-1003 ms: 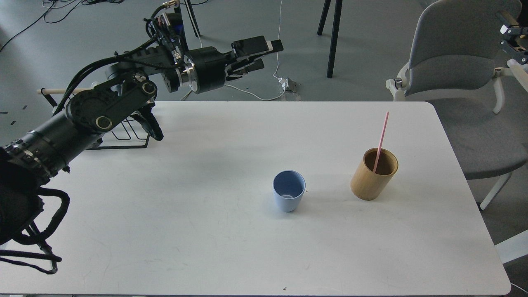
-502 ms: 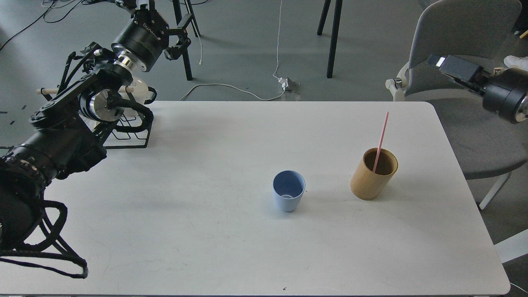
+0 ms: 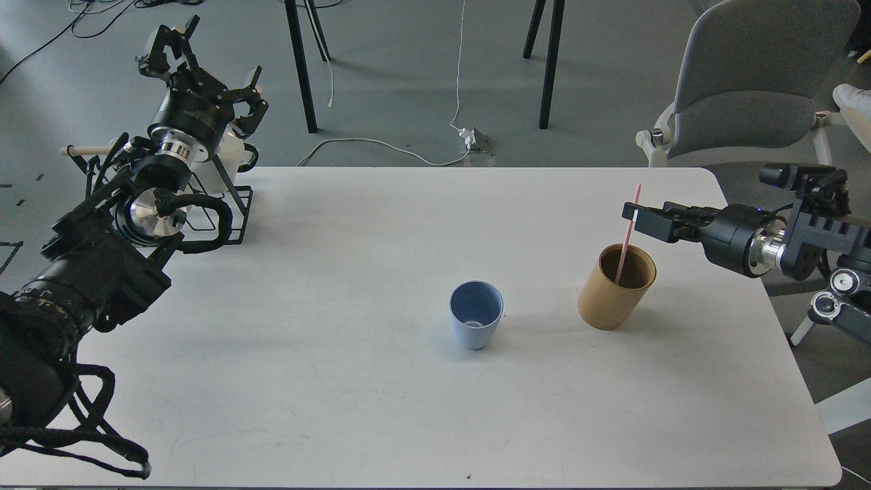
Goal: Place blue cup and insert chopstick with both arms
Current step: 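Grasp the red straw in the tan cup with the right gripper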
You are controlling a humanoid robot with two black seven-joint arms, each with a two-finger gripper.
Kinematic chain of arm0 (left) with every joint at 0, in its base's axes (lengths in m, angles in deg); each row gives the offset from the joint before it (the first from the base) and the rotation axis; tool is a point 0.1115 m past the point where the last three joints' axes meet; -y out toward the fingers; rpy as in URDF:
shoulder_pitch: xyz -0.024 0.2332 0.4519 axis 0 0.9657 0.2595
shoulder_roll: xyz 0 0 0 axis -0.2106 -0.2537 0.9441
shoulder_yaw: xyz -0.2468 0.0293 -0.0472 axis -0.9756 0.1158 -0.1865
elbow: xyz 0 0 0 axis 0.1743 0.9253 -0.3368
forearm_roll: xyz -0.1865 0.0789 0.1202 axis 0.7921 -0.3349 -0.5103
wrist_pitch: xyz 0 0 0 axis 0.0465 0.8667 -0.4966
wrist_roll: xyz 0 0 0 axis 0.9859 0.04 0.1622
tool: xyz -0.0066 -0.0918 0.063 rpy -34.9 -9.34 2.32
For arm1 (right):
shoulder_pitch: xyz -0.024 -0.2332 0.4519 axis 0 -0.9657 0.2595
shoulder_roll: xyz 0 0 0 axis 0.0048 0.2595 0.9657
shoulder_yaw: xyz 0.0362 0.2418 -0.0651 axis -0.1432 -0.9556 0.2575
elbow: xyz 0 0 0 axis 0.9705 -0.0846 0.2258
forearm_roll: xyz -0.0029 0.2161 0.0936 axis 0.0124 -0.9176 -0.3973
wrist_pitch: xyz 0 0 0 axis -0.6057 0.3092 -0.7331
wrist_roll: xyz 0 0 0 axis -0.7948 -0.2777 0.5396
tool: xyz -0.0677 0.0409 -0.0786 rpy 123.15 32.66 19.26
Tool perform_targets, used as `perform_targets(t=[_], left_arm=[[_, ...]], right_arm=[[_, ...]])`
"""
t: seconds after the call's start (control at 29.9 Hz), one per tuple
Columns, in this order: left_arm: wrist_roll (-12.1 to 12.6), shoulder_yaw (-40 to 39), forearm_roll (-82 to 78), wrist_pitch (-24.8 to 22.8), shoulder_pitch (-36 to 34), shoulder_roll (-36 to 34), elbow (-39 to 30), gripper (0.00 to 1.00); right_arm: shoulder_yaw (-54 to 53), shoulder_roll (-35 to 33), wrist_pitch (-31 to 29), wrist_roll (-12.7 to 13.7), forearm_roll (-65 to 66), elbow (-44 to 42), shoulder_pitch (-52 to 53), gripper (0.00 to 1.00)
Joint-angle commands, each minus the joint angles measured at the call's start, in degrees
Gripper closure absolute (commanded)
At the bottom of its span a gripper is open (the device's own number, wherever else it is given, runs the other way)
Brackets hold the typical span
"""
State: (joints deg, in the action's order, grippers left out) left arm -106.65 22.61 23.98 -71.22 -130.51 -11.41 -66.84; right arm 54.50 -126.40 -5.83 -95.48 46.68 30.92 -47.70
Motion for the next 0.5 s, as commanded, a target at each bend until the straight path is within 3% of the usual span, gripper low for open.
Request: perform_targets(t=[0.0, 0.17, 0.33, 0.47], left_arm=[[-0.03, -0.01, -0.07, 0.00, 0.46, 0.37, -0.17, 0.01], [0.06, 0.08, -0.16, 0.00, 0.38, -0.16, -0.17, 0.01], [0.06, -0.10, -0.16, 0.00, 0.11, -0.51, -0.26, 0.01], [-0.03, -0.10, -0.16, 0.00, 0.11, -0.51, -0.34, 0.01]], right_arm=[[1.32, 3.32, -0.24, 0.55, 1.80, -2.98, 0.69, 0.51], [3.88, 3.94, -0.42, 0.64, 3.84, -3.25, 1.83, 0.64], [5.11, 3.85, -0.68, 1.69, 4.01, -3.08, 2.18, 0.86], [5.02, 3.24, -0.60, 2.05, 4.01, -2.90, 2.18, 0.95]])
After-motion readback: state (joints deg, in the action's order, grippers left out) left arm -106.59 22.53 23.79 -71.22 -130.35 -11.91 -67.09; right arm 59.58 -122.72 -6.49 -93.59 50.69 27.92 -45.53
